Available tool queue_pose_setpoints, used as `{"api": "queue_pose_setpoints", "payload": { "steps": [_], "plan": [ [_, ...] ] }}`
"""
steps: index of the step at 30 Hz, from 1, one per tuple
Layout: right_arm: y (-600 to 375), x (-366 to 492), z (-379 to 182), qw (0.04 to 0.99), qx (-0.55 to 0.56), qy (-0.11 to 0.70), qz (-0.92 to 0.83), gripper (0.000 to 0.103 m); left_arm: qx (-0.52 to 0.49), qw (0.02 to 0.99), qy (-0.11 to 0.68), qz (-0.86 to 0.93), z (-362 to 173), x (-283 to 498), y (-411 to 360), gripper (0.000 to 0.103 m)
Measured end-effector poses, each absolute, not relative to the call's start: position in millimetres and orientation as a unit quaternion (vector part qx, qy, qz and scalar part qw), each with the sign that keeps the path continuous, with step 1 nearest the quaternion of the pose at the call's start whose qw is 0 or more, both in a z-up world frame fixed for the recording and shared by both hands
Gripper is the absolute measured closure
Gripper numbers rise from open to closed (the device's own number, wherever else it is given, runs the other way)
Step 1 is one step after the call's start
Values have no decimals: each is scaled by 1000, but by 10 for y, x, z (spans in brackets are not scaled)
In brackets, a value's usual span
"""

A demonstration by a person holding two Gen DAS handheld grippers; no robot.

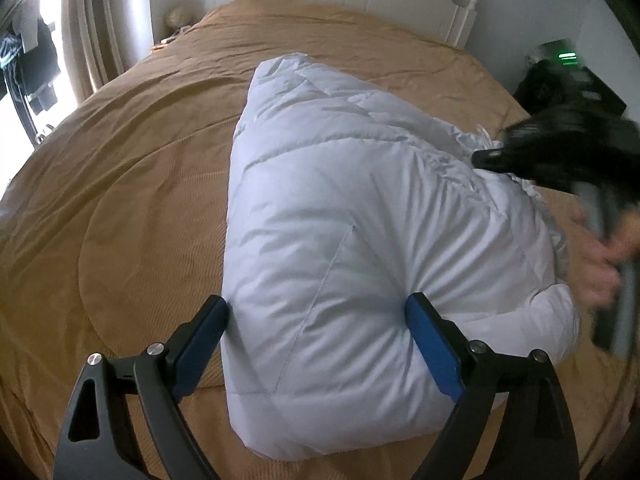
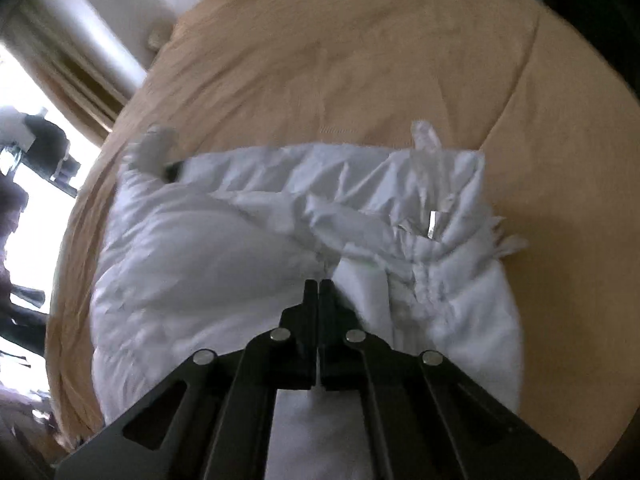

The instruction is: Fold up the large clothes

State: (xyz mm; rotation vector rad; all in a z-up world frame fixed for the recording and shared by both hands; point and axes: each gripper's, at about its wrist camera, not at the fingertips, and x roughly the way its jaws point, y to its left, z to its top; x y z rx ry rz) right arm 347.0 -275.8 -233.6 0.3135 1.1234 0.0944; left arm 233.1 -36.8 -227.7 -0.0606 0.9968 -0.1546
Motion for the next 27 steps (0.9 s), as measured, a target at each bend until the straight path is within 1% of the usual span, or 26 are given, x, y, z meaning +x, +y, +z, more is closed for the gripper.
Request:
{"api": "queue_pose_setpoints", "payload": {
  "steps": [2,4,7,9,11,12,15,19,22,24,27],
  "plan": [
    [-2694,3198,-2119,850,136,505,58,99,-35,873,480,-75,-2281,2333,-350,11],
    [-2579,2830,-1926,865,125,480,75,99,-33,874,480,-74,-2270,2320,-365,11],
    [-2485,2318,-1838,874,109,465,89,99,-32,873,480,-74,-2266,2318,-368,11],
    [-2425,1971,-1932,872,95,470,98,99,-35,873,480,-76,-2275,2318,-355,11],
    [-2394,1764,-2168,861,75,494,93,99,-39,864,494,-84,-2316,2326,-372,5],
    [-2393,1674,-2306,861,66,496,88,100,-46,858,502,-93,-2349,2326,-377,5],
    [-2362,1677,-2530,855,60,511,71,101,-44,862,496,-97,-2329,2205,-410,6],
    [-2323,1728,-2484,855,57,511,68,101,-22,874,478,-90,-2262,2067,-404,6],
    [-2351,1738,-2365,854,85,508,71,100,-9,877,474,-78,-2308,2022,-396,6],
    [-2409,1756,-2191,860,116,490,79,99,-4,877,475,-77,-2331,2023,-409,6],
    [-2392,2032,-1890,879,109,456,85,99,3,876,475,-79,-2344,2012,-455,6]
  ]
}}
